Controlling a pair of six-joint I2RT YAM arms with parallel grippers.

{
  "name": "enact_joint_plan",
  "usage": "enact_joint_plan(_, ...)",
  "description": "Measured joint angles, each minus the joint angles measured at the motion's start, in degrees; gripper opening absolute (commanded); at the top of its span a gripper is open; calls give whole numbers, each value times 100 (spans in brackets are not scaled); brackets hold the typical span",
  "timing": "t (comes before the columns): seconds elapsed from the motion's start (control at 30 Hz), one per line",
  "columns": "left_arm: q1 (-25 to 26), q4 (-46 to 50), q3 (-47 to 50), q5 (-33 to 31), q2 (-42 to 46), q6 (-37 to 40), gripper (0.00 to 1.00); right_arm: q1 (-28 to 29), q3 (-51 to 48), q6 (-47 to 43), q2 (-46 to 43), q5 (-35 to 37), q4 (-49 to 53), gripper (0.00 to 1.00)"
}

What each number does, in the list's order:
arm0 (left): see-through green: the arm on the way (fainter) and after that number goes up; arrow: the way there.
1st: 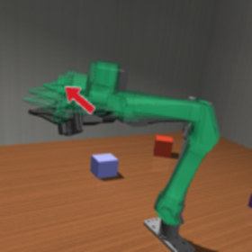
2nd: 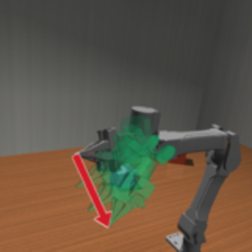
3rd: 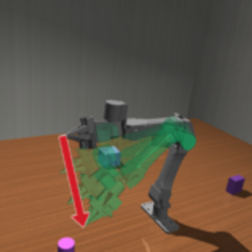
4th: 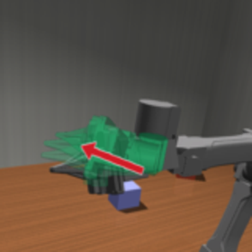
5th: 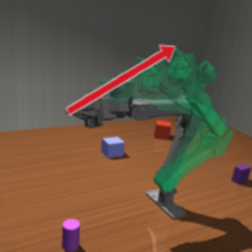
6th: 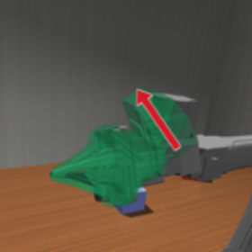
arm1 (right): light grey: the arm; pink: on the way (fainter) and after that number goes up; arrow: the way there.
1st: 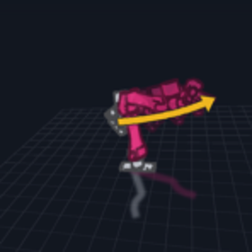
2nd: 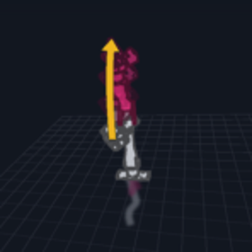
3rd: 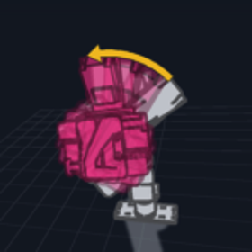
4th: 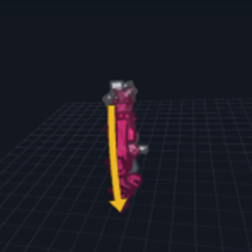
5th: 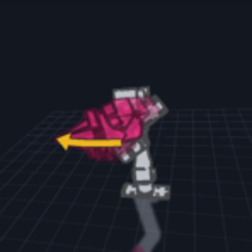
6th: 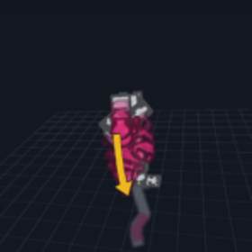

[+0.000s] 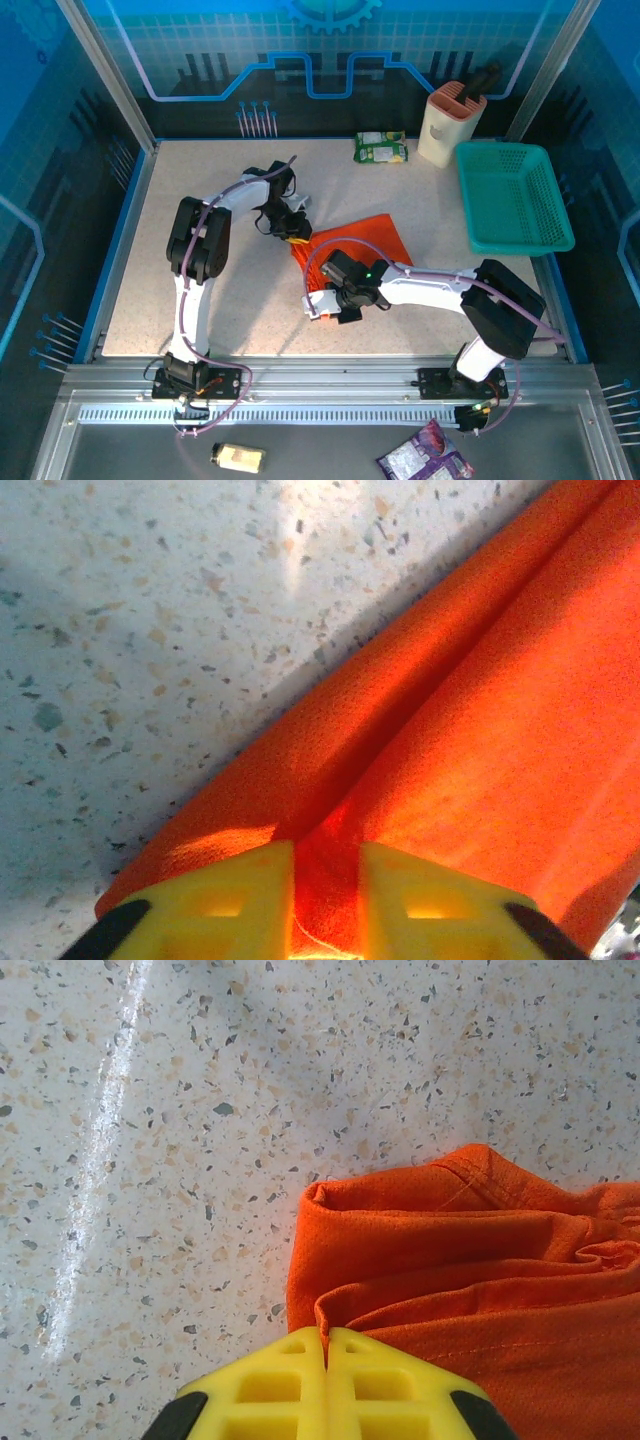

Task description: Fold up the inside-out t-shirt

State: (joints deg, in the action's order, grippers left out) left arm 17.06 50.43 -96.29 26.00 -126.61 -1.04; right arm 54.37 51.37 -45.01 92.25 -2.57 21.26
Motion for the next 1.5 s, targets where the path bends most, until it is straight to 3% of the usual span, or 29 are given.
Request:
enact_joint_plan(0.1, 0, 17, 0, -7, 0, 15, 3, 0, -2, 2, -33, 2, 24, 0)
enact_joint_plan(0.17, 0, 11, 0, -9, 0, -11, 0, 0, -2, 24, -76, 2, 46, 0)
enact_joint_plan(0.37, 37, 48, 0, -109, 225, -44, 0, 2, 0, 155, -511, -7, 240, 0)
enact_joint_plan(0.63, 42, 378, -273, -787, 579, -50, 0, 151, 59, 332, -734, -223, 361, 0)
enact_joint_plan(0.97, 24, 721, -514, -1303, -81, -50, 0, 302, 59, 802, 323, -584, -407, 0)
enact_joint_plan(1.13, 24, 866, -485, -1432, -236, -50, 6, 374, 68, 907, 612, -697, -535, 0)
enact_joint_plan(1.2, 24, 909, -485, -1491, -236, -50, 10, 378, 81, 918, 614, -719, -546, 8)
enact_joint_plan(1.37, 24, 946, -483, -1703, -177, -190, 27, 361, 162, 1137, 573, -857, -391, 41)
enact_joint_plan(1.5, -2, 909, -479, -1722, 238, -352, 31, 118, 212, 1506, 109, -1261, -229, 49)
